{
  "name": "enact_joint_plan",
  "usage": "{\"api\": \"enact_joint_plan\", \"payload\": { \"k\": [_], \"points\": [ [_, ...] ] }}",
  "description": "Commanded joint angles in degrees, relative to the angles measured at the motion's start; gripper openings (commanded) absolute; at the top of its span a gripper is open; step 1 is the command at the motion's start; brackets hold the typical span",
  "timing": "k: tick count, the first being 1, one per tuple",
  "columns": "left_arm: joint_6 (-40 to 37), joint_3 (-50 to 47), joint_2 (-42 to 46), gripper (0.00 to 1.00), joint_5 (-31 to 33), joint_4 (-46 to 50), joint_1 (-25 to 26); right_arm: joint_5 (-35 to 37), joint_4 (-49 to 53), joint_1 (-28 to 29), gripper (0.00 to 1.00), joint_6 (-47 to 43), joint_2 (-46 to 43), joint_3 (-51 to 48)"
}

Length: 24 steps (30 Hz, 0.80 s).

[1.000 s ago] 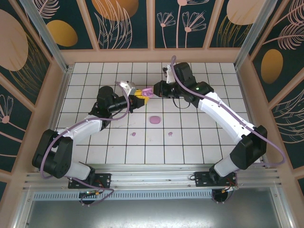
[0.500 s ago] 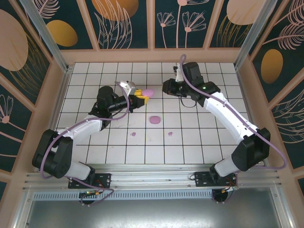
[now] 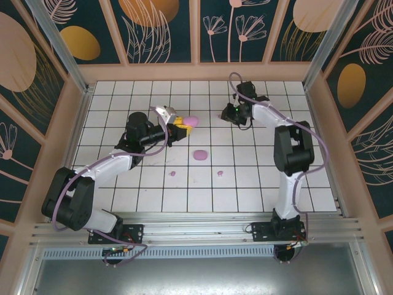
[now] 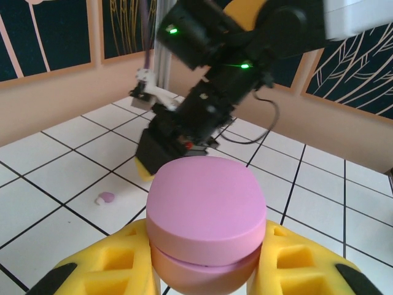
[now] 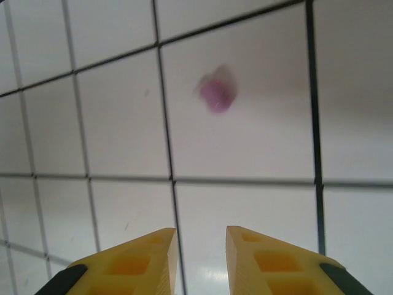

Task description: Insert the wireless bluetooth earbuds into the charging case

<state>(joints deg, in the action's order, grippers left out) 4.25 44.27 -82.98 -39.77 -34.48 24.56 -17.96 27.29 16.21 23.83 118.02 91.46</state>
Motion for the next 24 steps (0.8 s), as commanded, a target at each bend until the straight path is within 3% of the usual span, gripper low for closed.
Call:
{"api": "enact_joint_plan", "payload": {
  "k": [1, 6, 13, 24],
  "points": [
    [-1.9, 1.0, -0.9, 0.0, 0.5, 0.7, 0.1, 3.8, 2.0, 0.1, 0.27, -1.8, 5.8, 9.2],
    [-2.9, 1.3, -1.6, 0.0, 0.9, 1.7, 0.1, 6.9, 4.8, 0.2, 0.25, -3.4, 15.5, 20.8],
    [-2.9, 2.0, -3.3, 0.0, 0.7, 1.6, 0.1, 8.6, 6.3, 1.0, 0.12, -9.1, 23.9, 31.3],
    [-2.1, 2.0, -3.6, 0.0, 0.4, 1.2, -0.1, 7.5, 7.4, 3.7, 0.03, -16.0, 26.1, 30.3]
  ]
}}
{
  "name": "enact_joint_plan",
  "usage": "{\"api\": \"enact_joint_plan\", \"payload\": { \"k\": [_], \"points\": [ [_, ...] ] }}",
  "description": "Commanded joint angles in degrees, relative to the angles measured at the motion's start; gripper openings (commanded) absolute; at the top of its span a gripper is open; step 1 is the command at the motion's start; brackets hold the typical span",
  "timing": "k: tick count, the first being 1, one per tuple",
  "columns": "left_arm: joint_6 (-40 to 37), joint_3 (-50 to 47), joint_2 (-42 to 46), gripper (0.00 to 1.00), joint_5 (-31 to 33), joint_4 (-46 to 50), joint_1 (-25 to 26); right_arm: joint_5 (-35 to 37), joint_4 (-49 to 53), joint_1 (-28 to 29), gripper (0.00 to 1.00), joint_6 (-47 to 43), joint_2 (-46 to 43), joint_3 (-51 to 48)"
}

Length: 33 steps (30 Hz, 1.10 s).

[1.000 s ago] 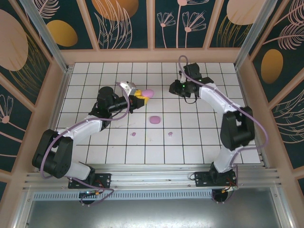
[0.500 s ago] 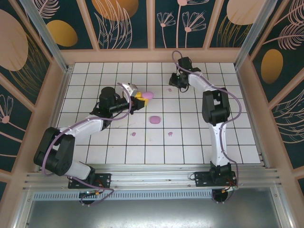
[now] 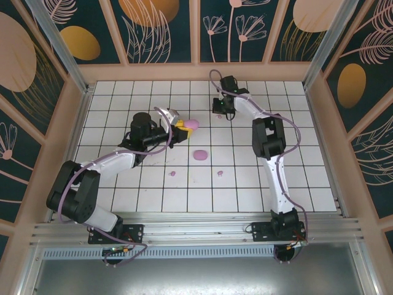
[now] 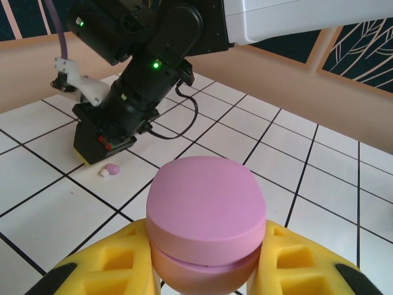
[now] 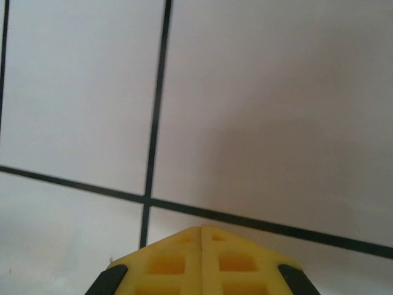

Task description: Insert the wireless bluetooth earbuds into the charging case

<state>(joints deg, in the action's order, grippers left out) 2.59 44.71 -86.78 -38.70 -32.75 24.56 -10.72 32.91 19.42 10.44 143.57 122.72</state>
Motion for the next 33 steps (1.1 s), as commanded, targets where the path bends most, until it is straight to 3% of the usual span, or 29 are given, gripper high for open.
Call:
{"api": "enact_joint_plan", "payload": {
  "k": [1, 18, 33],
  "points": [
    [-0.3, 1.5, 0.4, 0.0, -0.7, -0.5, 0.0, 0.6, 1.7, 0.7, 0.02, -2.9, 0.2, -1.8],
    [1.2, -1.7, 4.6, 0.0, -0.2, -1.1, 0.0, 5.5, 0.6, 3.1, 0.0, -2.9, -7.3, -16.0],
    [1.5, -3.0, 6.7, 0.0, -0.1, -1.4, 0.0, 4.6, 4.2, 1.3, 0.09, 3.6, -11.5, -21.2]
  ]
}}
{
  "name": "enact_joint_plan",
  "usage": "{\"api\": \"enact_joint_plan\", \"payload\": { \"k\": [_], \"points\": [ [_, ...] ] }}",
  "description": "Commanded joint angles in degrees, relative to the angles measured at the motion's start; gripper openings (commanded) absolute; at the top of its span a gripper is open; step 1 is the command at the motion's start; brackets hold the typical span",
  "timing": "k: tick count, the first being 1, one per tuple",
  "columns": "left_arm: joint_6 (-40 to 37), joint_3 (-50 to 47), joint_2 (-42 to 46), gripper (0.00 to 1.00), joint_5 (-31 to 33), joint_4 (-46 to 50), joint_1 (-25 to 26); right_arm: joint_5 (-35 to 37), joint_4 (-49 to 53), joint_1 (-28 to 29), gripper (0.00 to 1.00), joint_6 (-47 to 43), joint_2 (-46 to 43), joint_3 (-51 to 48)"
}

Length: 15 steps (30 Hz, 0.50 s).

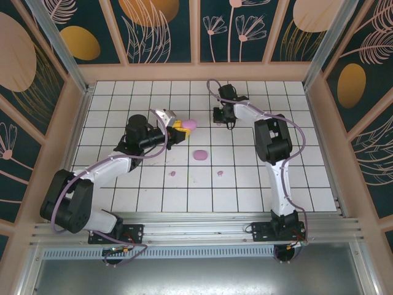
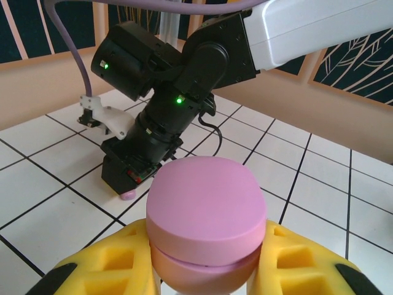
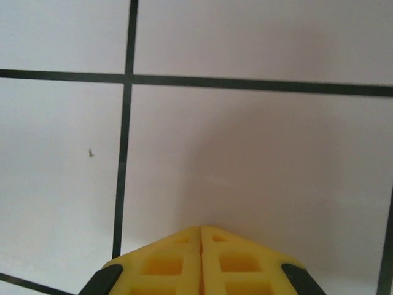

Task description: Insert the wireless bluetooth earbuds into the charging case

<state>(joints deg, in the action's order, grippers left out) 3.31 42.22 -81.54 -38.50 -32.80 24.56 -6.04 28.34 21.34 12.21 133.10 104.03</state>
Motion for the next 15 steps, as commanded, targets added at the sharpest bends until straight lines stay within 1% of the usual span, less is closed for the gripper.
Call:
{"api": "enact_joint_plan", "payload": {
  "k": [1, 5, 10, 12, 15],
  "points": [
    [0.7, -0.6, 1.5, 0.0, -0.3, -1.5, 0.0, -0.2, 8.8, -0.7, 0.1, 2.2, -1.3, -2.6],
    [0.7, -0.7, 1.7, 0.0, -0.4, -1.4, 0.0, -0.7, 8.9, -1.4, 0.12, 3.1, -1.5, -2.0],
    [0.1, -0.7, 2.2, 0.0, 0.0, -0.7, 0.0, -4.2, 8.7, -3.4, 0.14, 4.7, -3.2, -1.5],
    [0.0, -0.7, 2.2, 0.0, 0.1, -0.8, 0.0, -4.9, 8.2, -3.9, 0.16, 2.8, -4.2, -1.5],
    [0.2, -0.8, 2.0, 0.0, 0.0, -0.9, 0.0, -5.1, 8.8, -3.7, 0.17, -2.8, -4.9, -0.7]
  ]
}}
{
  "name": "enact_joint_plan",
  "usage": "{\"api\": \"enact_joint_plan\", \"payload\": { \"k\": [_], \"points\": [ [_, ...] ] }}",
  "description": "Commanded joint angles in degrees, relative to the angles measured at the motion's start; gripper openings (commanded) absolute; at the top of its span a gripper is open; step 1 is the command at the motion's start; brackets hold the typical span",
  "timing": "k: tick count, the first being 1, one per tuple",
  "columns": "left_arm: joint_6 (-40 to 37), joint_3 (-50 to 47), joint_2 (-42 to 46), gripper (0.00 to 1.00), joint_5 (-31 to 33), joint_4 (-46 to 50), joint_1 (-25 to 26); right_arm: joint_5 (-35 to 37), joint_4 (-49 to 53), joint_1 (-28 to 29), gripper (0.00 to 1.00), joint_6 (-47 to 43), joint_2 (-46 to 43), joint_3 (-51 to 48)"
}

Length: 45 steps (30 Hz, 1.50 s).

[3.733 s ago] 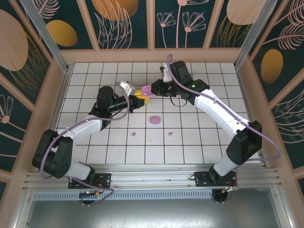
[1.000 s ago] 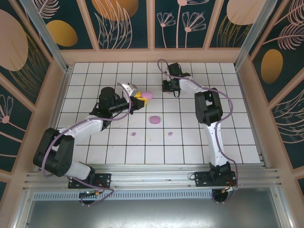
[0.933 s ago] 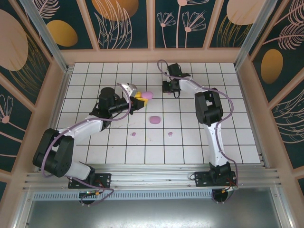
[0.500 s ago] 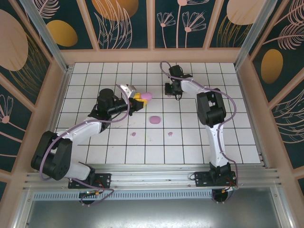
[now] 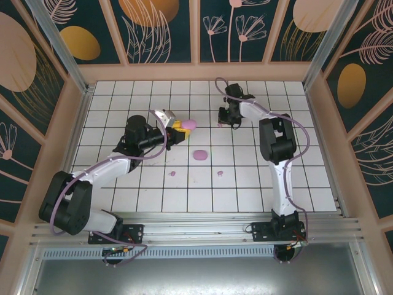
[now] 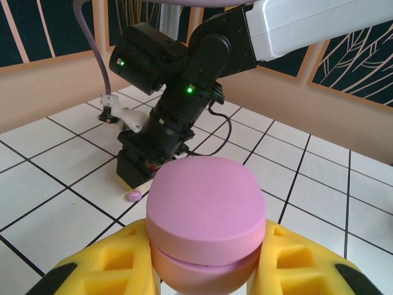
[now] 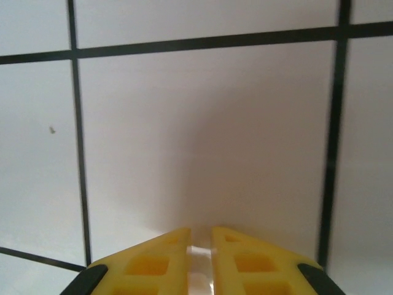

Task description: Insert the wireless bluetooth earbuds into the charging case

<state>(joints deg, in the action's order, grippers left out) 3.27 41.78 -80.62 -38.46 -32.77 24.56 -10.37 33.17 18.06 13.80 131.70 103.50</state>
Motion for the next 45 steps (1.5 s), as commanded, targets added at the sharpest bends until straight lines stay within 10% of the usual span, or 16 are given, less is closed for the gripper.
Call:
{"api": "enact_joint_plan", "payload": {
  "k": [1, 17, 32, 45],
  "points": [
    [0.2, -0.3, 1.1, 0.0, 0.0, -1.1, -0.1, -0.9, 4.2, -0.2, 0.18, -5.9, -3.6, 0.1],
    [0.0, -0.4, 1.3, 0.0, 0.4, -0.4, 0.0, 12.6, 8.9, 4.4, 0.25, -19.4, -3.4, 3.9],
    [0.5, -0.6, 0.8, 0.0, 0.3, -0.8, -0.1, 2.2, 7.1, 9.7, 0.29, -45.7, -12.3, -5.0],
    [-0.5, -0.3, 1.1, 0.0, 0.5, 0.0, -0.1, 10.4, 8.1, 11.1, 0.29, -53.5, -7.5, -2.1]
  ]
}}
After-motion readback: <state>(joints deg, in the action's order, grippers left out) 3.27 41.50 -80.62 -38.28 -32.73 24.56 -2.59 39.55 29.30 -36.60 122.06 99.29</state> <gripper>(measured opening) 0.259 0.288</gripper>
